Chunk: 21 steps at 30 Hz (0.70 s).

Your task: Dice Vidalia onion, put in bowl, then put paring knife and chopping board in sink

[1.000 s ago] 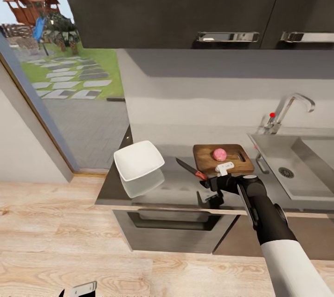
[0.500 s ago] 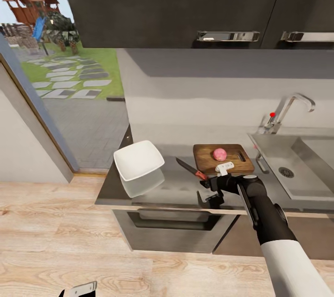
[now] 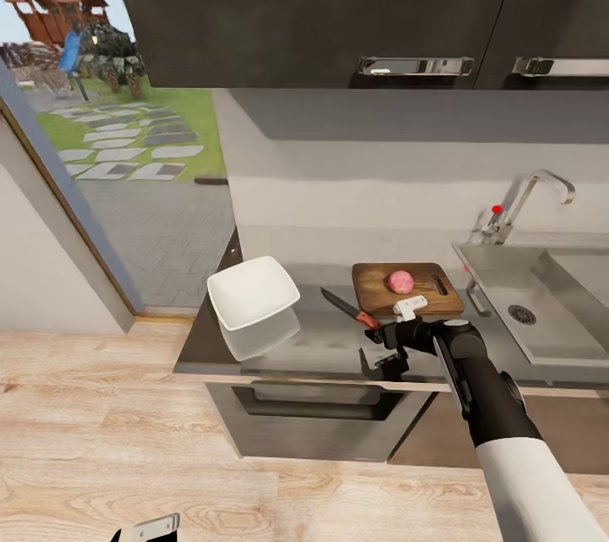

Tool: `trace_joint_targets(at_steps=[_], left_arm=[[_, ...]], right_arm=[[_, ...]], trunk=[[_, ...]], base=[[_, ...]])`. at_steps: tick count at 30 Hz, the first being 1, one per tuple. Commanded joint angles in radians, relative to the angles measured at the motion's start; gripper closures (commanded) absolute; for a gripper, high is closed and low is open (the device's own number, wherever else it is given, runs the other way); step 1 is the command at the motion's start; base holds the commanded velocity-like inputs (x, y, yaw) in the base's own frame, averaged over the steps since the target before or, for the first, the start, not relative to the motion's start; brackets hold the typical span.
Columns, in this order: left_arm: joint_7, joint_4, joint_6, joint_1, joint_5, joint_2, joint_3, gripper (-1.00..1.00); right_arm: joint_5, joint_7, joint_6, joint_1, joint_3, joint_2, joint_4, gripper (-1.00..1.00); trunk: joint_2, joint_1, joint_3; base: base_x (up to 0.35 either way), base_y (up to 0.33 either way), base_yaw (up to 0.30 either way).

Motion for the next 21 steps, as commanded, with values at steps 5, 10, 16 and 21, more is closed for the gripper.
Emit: trace_joint_targets(at_steps=[5, 10, 16, 21], left_arm=[[0.004, 0.003, 0.009, -0.002, 0.004, 0.005, -0.009, -1.00], [0.004, 0.003, 0.009, -0.002, 0.004, 0.006, -0.009, -1.00], [0.004, 0.003, 0.010, -0.002, 0.004, 0.007, -0.009, -1.00], [0.004, 0.003, 0.010, -0.002, 0.004, 0.007, -0.009, -1.00]], right_arm=[[0.011, 0.010, 0.002, -0.001, -0.001, -0.008, -0.001, -1.00], [0.011, 0.010, 0.002, -0.001, -0.001, -0.009, -0.001, -1.00], [0.011, 0.010, 0.002, -0.001, -0.001, -0.011, -0.001, -1.00], [0.011, 0.010, 0.002, -0.001, -0.001, -0.016, 0.000, -1.00]], trunk=[[-0.001, 0.000, -0.003], [-0.001, 0.000, -0.007], [-0.001, 0.000, -0.015], [-0.001, 0.000, -0.023]], base=[[0.000, 0.000, 0.000], [0.000, 0.000, 0.000], [0.000, 0.000, 0.000], [0.000, 0.000, 0.000]])
